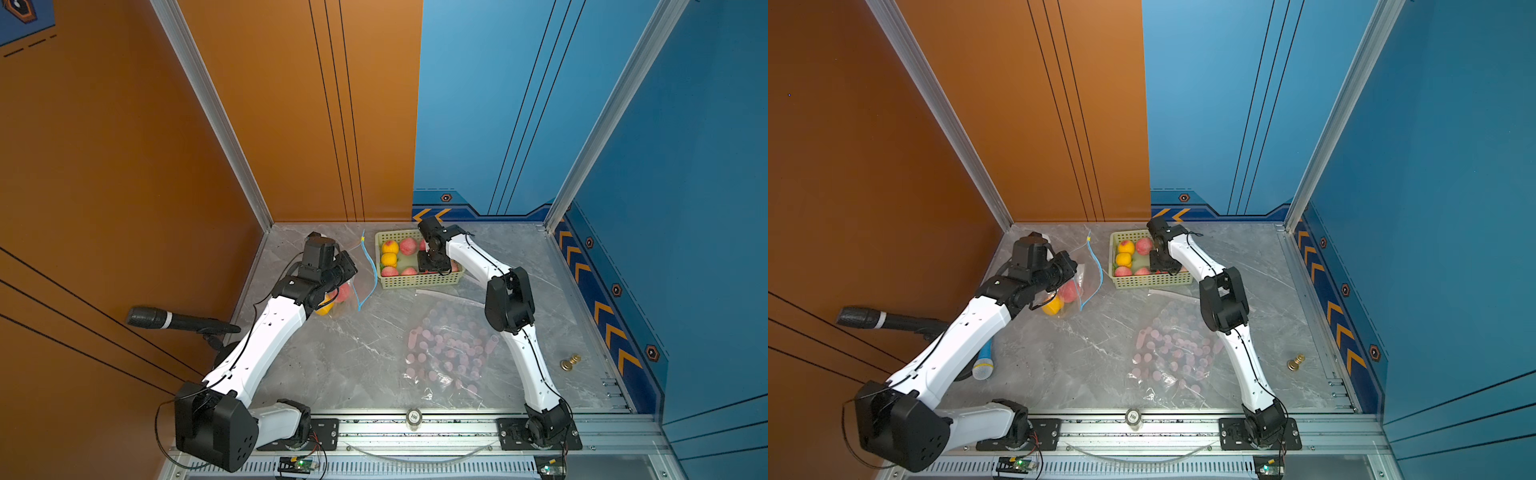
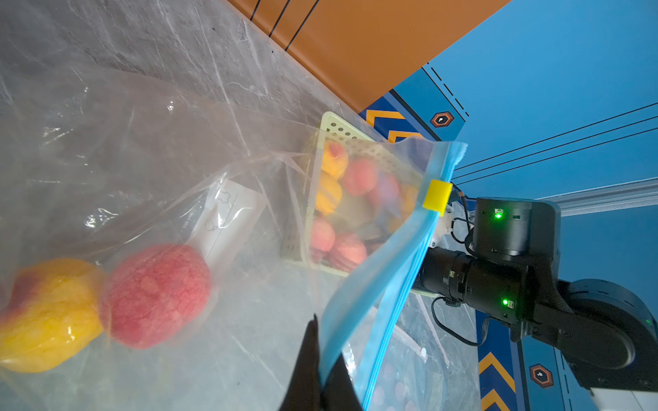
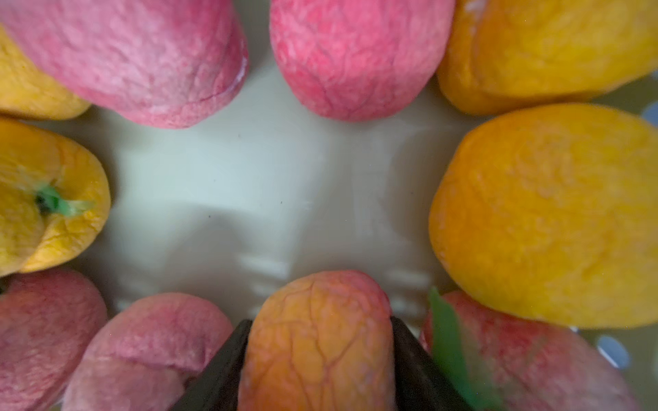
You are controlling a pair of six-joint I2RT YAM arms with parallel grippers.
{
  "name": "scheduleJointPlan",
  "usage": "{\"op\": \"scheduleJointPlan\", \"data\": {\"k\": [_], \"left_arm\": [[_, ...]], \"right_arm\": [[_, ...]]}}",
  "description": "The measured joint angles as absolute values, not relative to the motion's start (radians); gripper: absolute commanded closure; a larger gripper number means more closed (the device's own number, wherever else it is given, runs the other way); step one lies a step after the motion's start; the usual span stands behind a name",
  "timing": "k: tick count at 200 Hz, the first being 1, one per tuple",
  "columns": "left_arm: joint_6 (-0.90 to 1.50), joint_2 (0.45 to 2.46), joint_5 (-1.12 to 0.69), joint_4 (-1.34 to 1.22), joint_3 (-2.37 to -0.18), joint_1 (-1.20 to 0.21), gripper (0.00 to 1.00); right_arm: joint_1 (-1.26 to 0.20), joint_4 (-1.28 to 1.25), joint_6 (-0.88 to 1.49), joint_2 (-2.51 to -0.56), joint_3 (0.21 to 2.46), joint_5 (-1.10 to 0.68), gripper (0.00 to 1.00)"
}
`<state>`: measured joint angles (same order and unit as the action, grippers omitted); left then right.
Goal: Place the peach in a zip-top bag and seal the zipper
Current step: Pick up the peach from the basket, then place the peach in the zipper food storage bag.
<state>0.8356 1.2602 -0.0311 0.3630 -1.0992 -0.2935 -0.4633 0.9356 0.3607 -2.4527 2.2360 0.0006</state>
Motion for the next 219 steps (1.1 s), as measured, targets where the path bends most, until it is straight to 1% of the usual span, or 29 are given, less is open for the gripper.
{"op": "scheduleJointPlan", "data": {"k": [24, 53, 73, 100, 134, 160, 186, 219], "left_arm": [[0.836, 1.261, -0.031, 0.363, -1.099, -0.294, 1.00], [0.836, 1.261, -0.031, 0.363, -1.099, -0.295, 1.00], [0.836, 1.261, -0.031, 0.363, -1.099, -0.295, 1.00], [0.836, 1.265, -0.031, 0.363, -1.099, -0.295, 1.00], [0.836, 1.274, -0.031, 0.363, -1.100, -0.296, 1.00], [0.836, 1.278, -0.031, 0.363, -1.100, -0.302, 1.00], [0.836, 1.285, -0.031, 0.363, -1.100, -0.306, 1.00], [0.836, 1.290, -0.031, 0.363, -1.102, -0.309, 1.00]], "right_arm": [[-0.464, 0.935, 0.356, -2.452, 2.236, 0.001, 0.57], [-0.466, 0.935, 0.355, -2.436, 2.236, 0.000, 0.61], [-0.473, 0.931, 0.355, -2.381, 2.220, -0.005, 0.62], [-0.495, 0.897, 0.355, -2.238, 2.168, -0.028, 0.63], [-0.540, 0.800, 0.356, -2.045, 2.071, -0.078, 0.66], [-0.583, 0.701, 0.364, -1.934, 1.970, -0.128, 0.66], [-0.635, 0.598, 0.384, -1.881, 1.889, -0.175, 0.66], [-0.713, 0.516, 0.418, -1.879, 1.864, -0.217, 0.66]]}}
